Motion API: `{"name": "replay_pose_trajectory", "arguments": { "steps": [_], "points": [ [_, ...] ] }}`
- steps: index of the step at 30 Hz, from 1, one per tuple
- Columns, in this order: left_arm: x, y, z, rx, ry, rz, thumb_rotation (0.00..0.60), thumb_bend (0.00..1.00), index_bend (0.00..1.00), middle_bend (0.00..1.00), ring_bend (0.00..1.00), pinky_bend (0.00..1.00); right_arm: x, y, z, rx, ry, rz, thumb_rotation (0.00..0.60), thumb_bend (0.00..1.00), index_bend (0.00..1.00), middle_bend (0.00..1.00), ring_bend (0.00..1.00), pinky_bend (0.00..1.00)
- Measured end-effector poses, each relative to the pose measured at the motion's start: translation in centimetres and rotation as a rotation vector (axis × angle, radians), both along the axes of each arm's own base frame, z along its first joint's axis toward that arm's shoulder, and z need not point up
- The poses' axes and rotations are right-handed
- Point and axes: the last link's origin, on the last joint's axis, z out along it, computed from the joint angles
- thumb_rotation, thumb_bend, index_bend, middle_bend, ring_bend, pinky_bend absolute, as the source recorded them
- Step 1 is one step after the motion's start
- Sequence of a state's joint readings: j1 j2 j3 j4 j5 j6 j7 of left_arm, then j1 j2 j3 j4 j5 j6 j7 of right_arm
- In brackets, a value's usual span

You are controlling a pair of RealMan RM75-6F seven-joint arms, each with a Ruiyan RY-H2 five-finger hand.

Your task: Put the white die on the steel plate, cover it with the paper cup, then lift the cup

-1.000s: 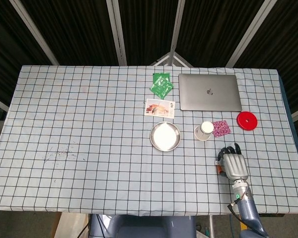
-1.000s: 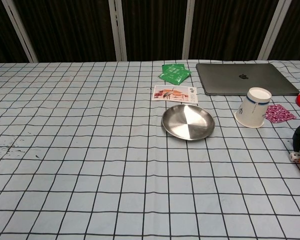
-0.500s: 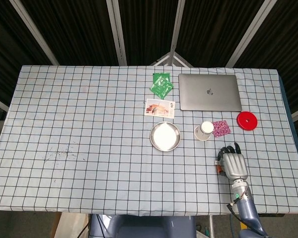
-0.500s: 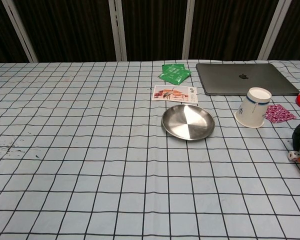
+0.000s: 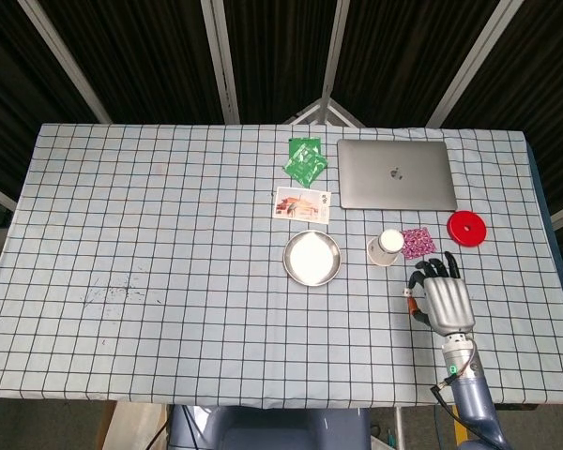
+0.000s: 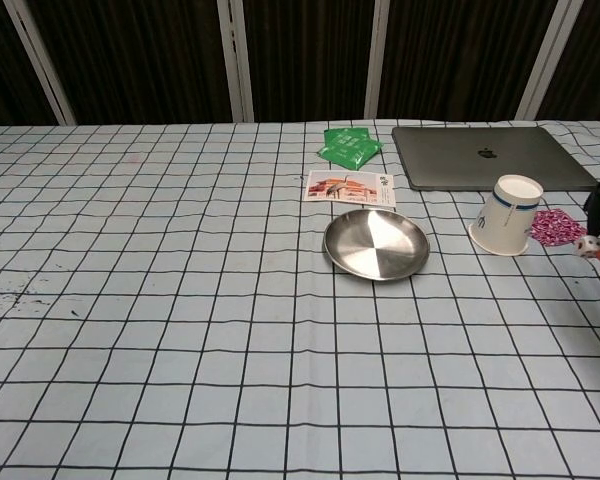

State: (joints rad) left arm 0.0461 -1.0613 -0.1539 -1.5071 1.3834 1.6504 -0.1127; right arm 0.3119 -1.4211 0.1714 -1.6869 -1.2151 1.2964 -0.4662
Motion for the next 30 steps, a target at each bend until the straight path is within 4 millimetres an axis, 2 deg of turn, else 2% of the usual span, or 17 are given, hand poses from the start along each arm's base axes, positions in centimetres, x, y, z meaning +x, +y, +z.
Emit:
{"name": "replay_pose_trajectory", "arguments": {
  "steps": [6,11,14,19,22,30],
  "points": [
    [0.0,-0.1,0.1,-0.005,-0.009,-0.008,0.6,0.26,0.31,0.01,0.0,0.0,4.4,-0.3,1.7,-0.025,-0.016,0.089,0.6,0.41,0.55,0.29,0.18,0.01],
    [-0.1,-0.2,0.3,-0.001,-0.015,-0.009,0.6,0.27,0.31,0.01,0.0,0.0,7.7,-1.1,1.4,-0.009,0.013,0.156,0.6,0.41,0.55,0.29,0.18,0.01],
    [-0.2,-0.3,0.4,-0.001,-0.016,-0.008,0.6,0.27,0.31,0.01,0.0,0.0,9.5,-1.9,-0.1,0.028,0.016,0.173,0.6,0.41,0.55,0.29,0.18,0.01],
    [-0.4,-0.4,0.6,0.002,-0.02,0.0,0.6,0.27,0.31,0.01,0.0,0.0,12.3,-3.5,-3.7,0.099,-0.007,0.177,0.6,0.41,0.55,0.29,0.18,0.01],
    [-0.5,-0.5,0.8,0.008,-0.024,0.004,0.6,0.27,0.31,0.01,0.0,0.0,13.2,-4.8,-6.1,0.138,-0.008,0.166,0.6,0.41,0.55,0.29,0.18,0.01],
    [-1.0,-1.2,1.6,0.042,-0.034,0.018,0.6,0.26,0.31,0.01,0.0,0.0,14.3,-7.9,-10.8,0.199,0.02,0.132,0.6,0.41,0.55,0.29,0.18,0.01]
  ]
}}
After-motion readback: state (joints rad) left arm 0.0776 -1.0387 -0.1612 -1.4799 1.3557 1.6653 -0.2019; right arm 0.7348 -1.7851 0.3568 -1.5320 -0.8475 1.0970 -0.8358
